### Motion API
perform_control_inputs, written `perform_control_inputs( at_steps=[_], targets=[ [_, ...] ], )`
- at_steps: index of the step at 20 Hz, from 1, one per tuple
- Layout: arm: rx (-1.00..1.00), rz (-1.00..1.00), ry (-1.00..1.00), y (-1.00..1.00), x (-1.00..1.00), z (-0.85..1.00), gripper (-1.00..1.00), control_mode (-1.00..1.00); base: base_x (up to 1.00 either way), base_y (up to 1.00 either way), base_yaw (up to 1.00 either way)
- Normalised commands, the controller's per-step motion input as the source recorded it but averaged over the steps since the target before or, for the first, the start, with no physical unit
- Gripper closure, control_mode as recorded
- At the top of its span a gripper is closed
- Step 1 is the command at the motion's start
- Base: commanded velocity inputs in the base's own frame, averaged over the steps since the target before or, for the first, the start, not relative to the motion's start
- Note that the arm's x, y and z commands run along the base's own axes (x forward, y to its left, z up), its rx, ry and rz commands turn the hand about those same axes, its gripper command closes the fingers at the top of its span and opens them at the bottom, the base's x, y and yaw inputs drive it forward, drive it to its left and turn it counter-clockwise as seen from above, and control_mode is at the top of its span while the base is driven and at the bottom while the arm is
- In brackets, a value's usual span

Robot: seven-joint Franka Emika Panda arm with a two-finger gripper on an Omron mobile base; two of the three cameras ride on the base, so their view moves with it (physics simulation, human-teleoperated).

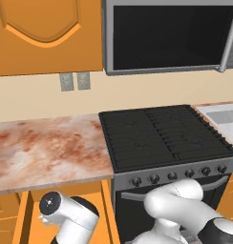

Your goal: Restock the sink supplies by placing the sponge and soap dispenser on the counter and next to the sink. Make sure the soap dispenser is upright.

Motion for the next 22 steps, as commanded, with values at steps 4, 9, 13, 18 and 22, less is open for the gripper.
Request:
perform_control_inputs(
  at_steps=[4, 9, 13, 18, 22],
  targets=[
    [0.21, -0.06, -0.22, -0.76, -0.7, 0.97, 1.0, -1.0, 0.0, 0.0, 0.0],
    [0.24, -0.01, -0.18, -0.97, -0.36, 1.0, 1.0, -1.0, 0.0, 0.0, 0.0],
    [0.29, -0.01, -0.12, -0.99, -0.19, 1.0, 1.0, -1.0, 0.0, 0.0, 0.0],
    [0.32, -0.07, -0.03, -0.88, 0.07, 1.0, 1.0, -1.0, 0.0, 0.0, 0.0],
    [0.33, -0.12, 0.04, -0.51, 0.54, 0.97, 1.0, -1.0, 0.0, 0.0, 0.0]
  ],
)
